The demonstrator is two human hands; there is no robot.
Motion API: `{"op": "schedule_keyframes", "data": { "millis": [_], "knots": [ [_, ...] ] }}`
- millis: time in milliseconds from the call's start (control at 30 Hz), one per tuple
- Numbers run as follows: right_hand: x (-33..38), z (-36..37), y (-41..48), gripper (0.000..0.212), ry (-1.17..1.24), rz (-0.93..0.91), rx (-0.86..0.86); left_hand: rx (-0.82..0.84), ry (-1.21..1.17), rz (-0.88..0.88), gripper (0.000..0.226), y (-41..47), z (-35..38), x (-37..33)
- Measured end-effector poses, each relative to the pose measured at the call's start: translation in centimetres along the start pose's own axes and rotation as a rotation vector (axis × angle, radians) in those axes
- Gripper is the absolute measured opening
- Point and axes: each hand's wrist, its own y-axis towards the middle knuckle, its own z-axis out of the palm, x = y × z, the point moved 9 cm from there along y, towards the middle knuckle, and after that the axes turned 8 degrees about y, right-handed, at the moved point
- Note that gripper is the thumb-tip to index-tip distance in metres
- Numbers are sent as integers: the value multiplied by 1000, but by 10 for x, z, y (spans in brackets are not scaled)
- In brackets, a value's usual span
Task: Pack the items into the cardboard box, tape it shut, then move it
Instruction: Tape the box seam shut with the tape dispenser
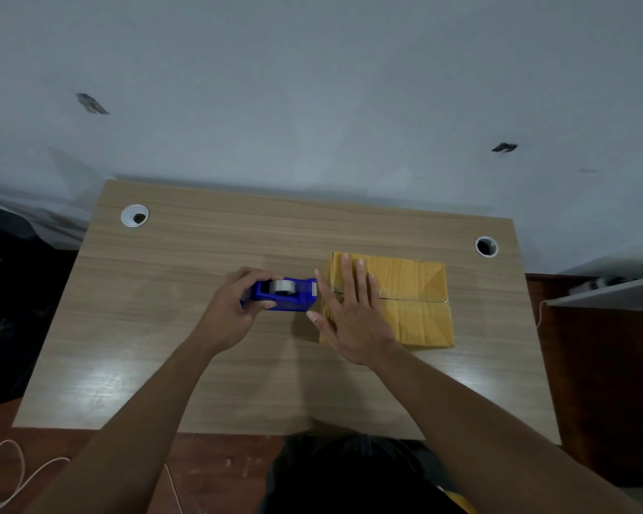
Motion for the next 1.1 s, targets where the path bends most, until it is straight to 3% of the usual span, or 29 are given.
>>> {"op": "schedule_keyframes", "data": {
  "millis": [300,500,733,1100],
  "knots": [
    [3,2,2,80,1,32,11,-150,-15,88,41,4,-28,-27],
    [3,5,4,79,-15,60,20,-195,24,24,55,3,-32,-22],
    [-8,-11,-7,89,88,-12,-49,-192,-77,-171,76,-12,-5,6],
    [-89,-21,-43,83,89,254,-130,-179,-154,-457,40,-16,52,50]
  ]
}}
